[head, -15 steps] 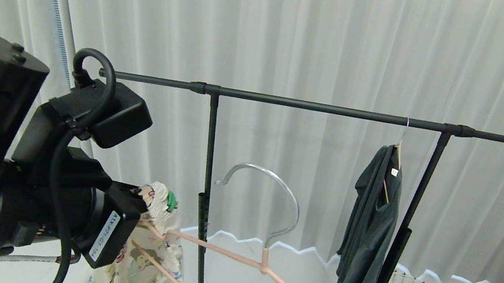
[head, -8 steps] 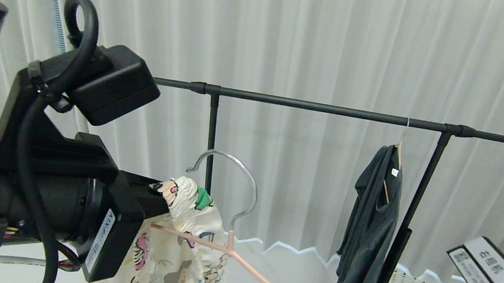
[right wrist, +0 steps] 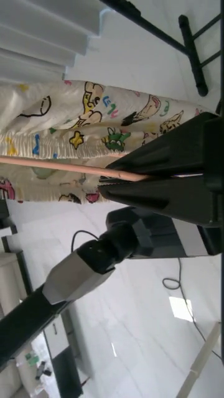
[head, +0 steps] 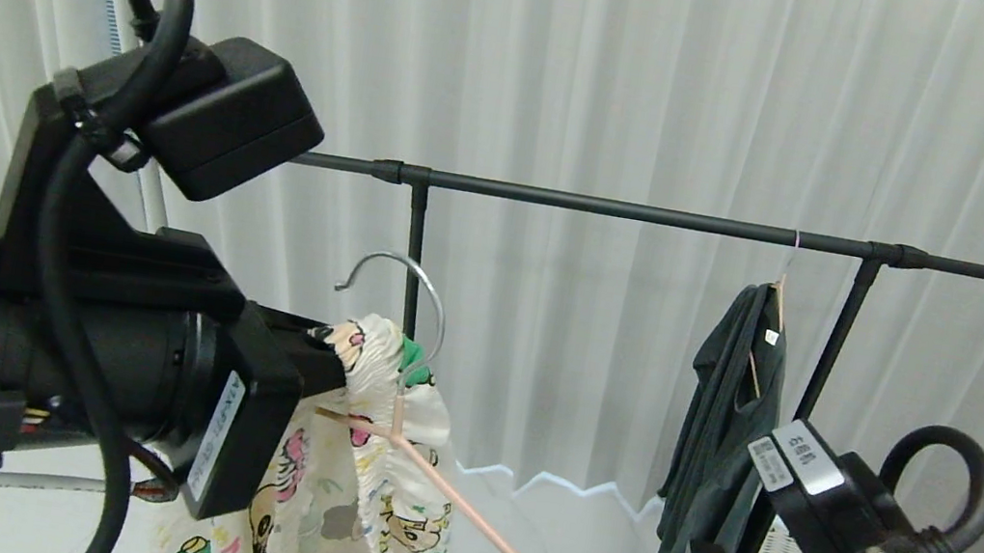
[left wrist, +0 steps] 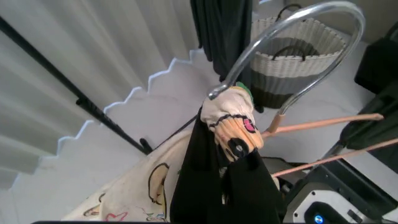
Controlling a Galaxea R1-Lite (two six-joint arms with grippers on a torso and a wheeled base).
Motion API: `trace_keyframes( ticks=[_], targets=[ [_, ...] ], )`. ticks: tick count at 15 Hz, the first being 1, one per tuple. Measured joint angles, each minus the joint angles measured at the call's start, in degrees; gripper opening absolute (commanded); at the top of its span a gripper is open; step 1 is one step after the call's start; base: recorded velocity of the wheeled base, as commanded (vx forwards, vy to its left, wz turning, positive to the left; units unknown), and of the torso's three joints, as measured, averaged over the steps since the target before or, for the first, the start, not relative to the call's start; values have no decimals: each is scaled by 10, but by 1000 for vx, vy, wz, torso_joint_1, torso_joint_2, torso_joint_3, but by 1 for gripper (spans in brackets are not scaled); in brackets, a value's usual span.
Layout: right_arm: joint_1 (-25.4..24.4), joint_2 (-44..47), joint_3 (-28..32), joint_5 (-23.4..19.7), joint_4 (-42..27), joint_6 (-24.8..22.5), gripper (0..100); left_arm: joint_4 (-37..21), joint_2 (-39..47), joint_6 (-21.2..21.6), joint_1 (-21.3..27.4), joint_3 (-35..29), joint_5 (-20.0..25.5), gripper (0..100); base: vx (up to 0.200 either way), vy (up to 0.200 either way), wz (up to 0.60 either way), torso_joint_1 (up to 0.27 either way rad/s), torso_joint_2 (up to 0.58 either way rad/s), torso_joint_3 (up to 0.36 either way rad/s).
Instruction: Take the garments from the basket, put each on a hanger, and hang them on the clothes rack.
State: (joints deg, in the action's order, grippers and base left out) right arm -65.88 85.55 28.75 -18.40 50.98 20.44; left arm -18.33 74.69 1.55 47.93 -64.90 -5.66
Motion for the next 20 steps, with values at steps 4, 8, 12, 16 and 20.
trace_keyframes(
  ticks=[4,8,12,16,20],
  targets=[
    [-8,24,6,51,22,9,0,51,25,-10,-4,1,-45,0,0,0,0,0,0,0],
    [18,36,21,84,29,21,0,51,26,-10,-3,2,-47,0,0,0,0,0,0,0],
    [53,39,37,87,33,19,0,51,20,-9,6,8,-48,0,0,0,0,0,0,0],
    [58,39,51,114,33,10,0,52,20,-11,8,30,-50,100,0,0,0,0,0,0],
    [58,26,52,119,33,-22,0,53,15,-12,8,38,-50,100,0,0,0,0,0,0]
  ],
)
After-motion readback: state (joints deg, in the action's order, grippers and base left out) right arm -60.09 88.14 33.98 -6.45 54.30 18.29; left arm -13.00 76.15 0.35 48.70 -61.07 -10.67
